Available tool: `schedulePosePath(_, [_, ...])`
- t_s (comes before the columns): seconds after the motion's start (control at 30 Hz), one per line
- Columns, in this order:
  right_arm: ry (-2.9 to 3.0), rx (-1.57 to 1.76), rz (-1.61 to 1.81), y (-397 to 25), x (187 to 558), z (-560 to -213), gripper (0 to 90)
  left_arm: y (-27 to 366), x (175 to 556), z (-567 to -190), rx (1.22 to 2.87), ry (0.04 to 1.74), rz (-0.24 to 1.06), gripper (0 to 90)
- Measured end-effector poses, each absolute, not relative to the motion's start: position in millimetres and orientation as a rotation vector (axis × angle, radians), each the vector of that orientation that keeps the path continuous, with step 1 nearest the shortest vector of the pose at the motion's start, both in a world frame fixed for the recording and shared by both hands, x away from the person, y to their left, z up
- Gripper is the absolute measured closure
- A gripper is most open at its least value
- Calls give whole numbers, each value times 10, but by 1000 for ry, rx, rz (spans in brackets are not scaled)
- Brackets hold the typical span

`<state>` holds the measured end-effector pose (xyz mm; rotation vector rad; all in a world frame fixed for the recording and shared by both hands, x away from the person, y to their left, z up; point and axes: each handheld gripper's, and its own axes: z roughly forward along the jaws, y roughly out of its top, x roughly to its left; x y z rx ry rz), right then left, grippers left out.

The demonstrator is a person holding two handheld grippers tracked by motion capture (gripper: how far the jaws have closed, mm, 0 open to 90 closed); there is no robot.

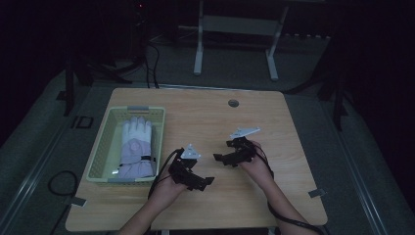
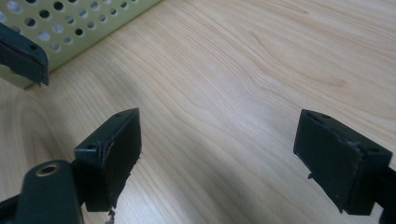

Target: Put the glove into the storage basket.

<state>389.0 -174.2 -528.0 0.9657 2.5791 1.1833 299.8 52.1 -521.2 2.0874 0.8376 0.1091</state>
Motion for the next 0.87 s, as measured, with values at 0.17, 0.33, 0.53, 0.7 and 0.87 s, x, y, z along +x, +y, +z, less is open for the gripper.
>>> schedulePosePath(0.17, [2573,935,1160,-1813,3812,-5326,149,430,2974,-5322,2094,790,82,25])
schedulePosePath(0.33, [2577,934,1149,-1951,3729,-5423,149,296,2926,-5457,2124,741,60,25])
schedulePosePath(0.53, [2576,966,1147,-2103,3690,-5485,149,258,2917,-5516,2138,736,44,25])
schedulePosePath(0.7, [2581,955,1131,-2188,3640,-5492,149,255,2919,-5530,2134,741,38,25])
schedulePosePath(0.87, [2586,949,1133,-2297,3566,-5502,149,268,2928,-5550,2113,756,23,25])
